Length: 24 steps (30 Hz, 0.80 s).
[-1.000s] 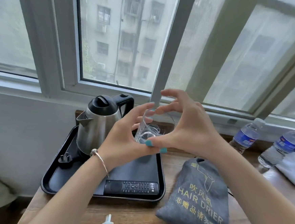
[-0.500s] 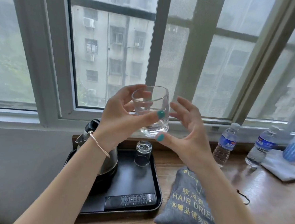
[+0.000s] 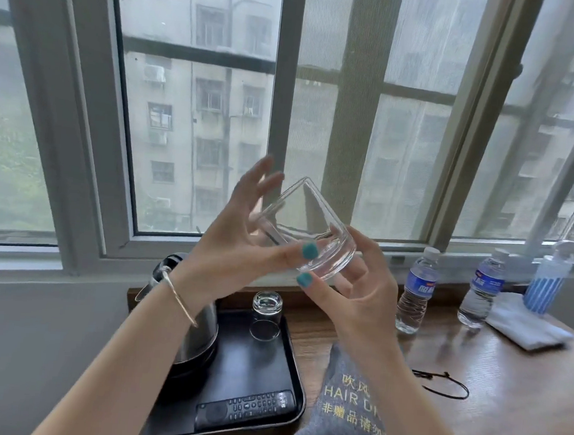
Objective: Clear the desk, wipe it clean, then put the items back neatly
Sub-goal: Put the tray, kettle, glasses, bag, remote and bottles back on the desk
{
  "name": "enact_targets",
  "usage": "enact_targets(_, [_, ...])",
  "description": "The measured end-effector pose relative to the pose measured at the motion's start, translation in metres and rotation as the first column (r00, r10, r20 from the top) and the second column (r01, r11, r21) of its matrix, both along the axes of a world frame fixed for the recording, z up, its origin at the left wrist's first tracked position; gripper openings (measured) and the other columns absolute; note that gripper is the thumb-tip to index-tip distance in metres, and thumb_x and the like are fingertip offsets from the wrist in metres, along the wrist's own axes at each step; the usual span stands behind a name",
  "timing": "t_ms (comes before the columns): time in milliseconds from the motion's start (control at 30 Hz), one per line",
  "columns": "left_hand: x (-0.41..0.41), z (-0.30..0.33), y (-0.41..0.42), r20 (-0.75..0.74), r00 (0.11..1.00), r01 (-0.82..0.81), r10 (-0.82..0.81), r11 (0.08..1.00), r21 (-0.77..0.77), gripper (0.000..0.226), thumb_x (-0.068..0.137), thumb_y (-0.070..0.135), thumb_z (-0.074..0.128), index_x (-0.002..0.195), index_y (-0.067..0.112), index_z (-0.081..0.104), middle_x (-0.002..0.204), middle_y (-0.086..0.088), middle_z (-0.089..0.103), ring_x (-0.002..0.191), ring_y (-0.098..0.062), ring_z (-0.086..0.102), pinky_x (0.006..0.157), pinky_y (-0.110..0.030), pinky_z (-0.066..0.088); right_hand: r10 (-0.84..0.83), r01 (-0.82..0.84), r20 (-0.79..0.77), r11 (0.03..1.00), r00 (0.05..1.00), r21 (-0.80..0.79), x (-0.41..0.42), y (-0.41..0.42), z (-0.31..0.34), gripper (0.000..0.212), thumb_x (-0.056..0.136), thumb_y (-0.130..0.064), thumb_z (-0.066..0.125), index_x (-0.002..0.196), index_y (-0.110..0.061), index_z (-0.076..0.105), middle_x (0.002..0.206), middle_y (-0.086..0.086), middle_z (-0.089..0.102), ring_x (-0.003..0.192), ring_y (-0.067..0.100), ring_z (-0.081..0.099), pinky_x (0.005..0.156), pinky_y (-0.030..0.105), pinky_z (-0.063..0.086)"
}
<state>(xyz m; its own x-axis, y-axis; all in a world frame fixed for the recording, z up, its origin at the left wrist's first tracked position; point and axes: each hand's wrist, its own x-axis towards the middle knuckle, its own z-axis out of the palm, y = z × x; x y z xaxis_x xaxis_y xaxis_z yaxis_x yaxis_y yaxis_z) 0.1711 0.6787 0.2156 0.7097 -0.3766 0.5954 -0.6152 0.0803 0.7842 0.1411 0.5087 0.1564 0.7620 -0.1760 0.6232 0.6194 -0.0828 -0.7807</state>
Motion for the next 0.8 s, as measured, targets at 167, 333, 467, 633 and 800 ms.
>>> enact_targets(167, [0.000,0.024,0.010,0.574,0.819,-0.327,0.009,0.829,0.453,0.106,0.058,0.050,0.084,0.145,0.045,0.024,0.148,0.037,0.019,0.139,0.012,0.015,0.107,0.000,0.010,0.012,-0.013,-0.018,0.995,1.000,-0.102,-0.002,-0.022,0.014,0.078,0.052,-0.054,0.091,0.122,-0.037,0.060,0.107,0.007,0.073,0.108,0.024,0.068,0.102,0.060,0.045])
enact_targets(333, [0.009,0.042,0.008,0.705,0.709,-0.470,-0.010,0.739,0.483,0.082,0.056,0.050,0.084,0.130,0.033,0.053,0.134,0.015,0.052,0.130,-0.002,0.041,0.114,-0.014,0.016,0.029,-0.036,-0.044,0.987,0.999,-0.158,-0.005,-0.034,0.021,0.084,0.050,-0.056,0.091,0.124,-0.032,0.060,0.105,0.004,0.074,0.109,0.022,0.067,0.102,0.058,0.045])
enact_targets(467, [0.009,0.040,0.003,0.669,0.740,-0.439,0.072,0.805,0.399,0.071,0.051,0.057,0.079,0.116,0.038,0.061,0.116,0.022,0.059,0.109,0.002,0.056,0.098,-0.025,0.046,0.010,-0.014,-0.021,0.982,1.000,-0.188,-0.009,-0.042,0.027,0.072,0.055,-0.042,0.092,0.120,-0.039,0.063,0.101,0.004,0.075,0.104,0.020,0.069,0.102,0.056,0.046])
enact_targets(633, [0.012,0.024,-0.010,0.550,0.795,-0.392,0.255,0.908,0.146,0.072,0.043,0.058,0.086,0.107,0.034,0.063,0.107,0.021,0.064,0.099,0.005,0.061,0.088,-0.009,0.045,0.020,-0.020,0.019,1.000,1.000,-0.016,-0.008,-0.040,0.038,0.081,0.050,-0.051,0.088,0.123,-0.035,0.056,0.098,-0.001,0.076,0.102,0.011,0.069,0.089,0.032,0.056])
enact_targets(800, [0.009,-0.004,-0.030,0.238,0.911,-0.333,0.337,0.941,-0.056,0.066,0.043,0.050,0.089,0.101,0.028,0.067,0.095,0.011,0.072,0.090,-0.003,0.068,0.080,-0.015,0.051,0.070,-0.075,0.048,0.991,0.996,0.111,-0.003,-0.018,0.035,0.095,0.043,-0.061,0.089,0.126,-0.029,0.055,0.111,0.003,0.073,0.108,0.015,0.068,0.080,0.027,0.057])
